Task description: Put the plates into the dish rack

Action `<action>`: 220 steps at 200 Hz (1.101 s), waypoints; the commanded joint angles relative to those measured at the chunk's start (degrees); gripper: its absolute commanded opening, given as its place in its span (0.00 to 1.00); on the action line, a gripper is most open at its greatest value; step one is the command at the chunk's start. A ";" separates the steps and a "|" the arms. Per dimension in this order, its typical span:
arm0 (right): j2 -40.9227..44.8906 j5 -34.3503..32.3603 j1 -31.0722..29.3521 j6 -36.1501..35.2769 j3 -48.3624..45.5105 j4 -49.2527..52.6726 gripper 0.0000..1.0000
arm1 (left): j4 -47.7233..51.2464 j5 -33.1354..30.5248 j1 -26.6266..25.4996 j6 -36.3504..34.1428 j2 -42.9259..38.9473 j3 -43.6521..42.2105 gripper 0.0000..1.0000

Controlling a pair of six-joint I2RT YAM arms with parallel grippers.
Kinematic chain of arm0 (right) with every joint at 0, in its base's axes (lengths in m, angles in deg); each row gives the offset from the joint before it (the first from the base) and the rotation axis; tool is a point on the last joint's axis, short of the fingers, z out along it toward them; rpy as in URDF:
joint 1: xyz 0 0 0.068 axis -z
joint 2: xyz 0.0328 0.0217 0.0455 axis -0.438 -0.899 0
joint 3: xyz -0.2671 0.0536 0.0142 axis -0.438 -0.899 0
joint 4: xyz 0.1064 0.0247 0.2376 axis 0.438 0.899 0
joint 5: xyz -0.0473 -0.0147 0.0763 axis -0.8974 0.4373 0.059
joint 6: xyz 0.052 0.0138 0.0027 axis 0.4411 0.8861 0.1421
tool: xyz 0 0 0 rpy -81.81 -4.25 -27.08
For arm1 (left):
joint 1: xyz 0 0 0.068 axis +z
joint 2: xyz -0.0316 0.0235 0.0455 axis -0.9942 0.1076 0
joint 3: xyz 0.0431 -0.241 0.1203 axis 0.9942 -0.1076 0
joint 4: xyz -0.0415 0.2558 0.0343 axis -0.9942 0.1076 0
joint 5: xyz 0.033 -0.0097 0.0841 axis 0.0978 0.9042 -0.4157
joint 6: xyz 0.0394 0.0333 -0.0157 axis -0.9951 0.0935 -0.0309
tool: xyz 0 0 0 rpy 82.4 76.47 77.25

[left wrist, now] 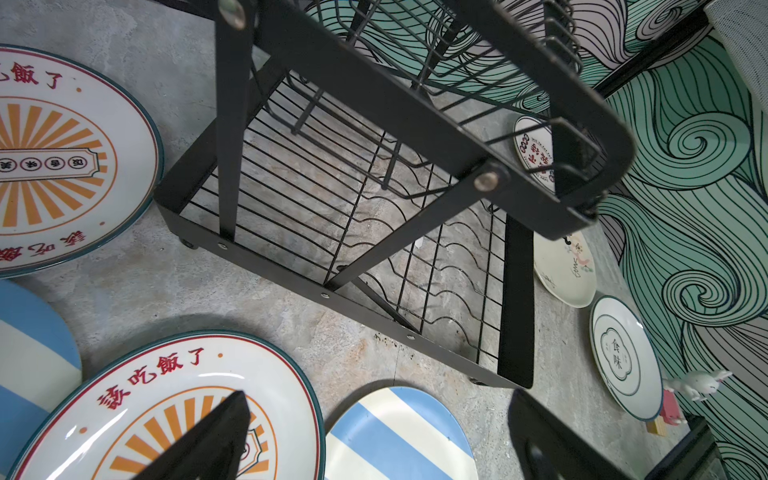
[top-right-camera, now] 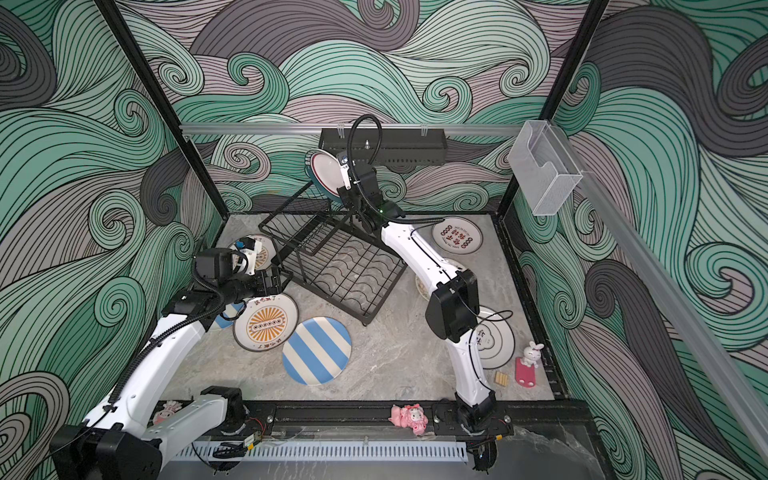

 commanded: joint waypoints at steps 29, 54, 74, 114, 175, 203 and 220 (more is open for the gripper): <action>-2.76 -0.50 -0.26 0.17 3.35 -3.37 0.00 | -0.24 0.45 0.69 -0.17 0.12 -0.03 0.99; -3.52 -0.08 -0.24 -0.13 4.21 -2.86 0.04 | -0.28 0.41 0.64 -0.15 0.21 0.02 0.99; -3.87 -0.03 -0.18 -0.71 5.02 -2.23 0.13 | -0.24 0.15 0.64 -0.24 0.23 0.11 0.98; -4.14 0.26 -0.20 -2.28 6.75 -0.75 0.31 | -0.10 -0.36 0.66 -0.30 0.21 0.43 0.99; -2.53 4.86 -0.21 -3.25 12.76 7.91 0.58 | -3.27 0.59 0.58 5.71 -0.48 0.00 0.99; 3.45 6.77 -0.10 -1.65 9.15 12.11 0.68 | -4.79 0.92 0.32 8.28 0.08 -2.10 0.98; 9.22 8.06 0.08 -0.48 2.26 12.13 0.72 | -2.59 -0.35 -0.42 7.84 -0.13 -2.21 0.99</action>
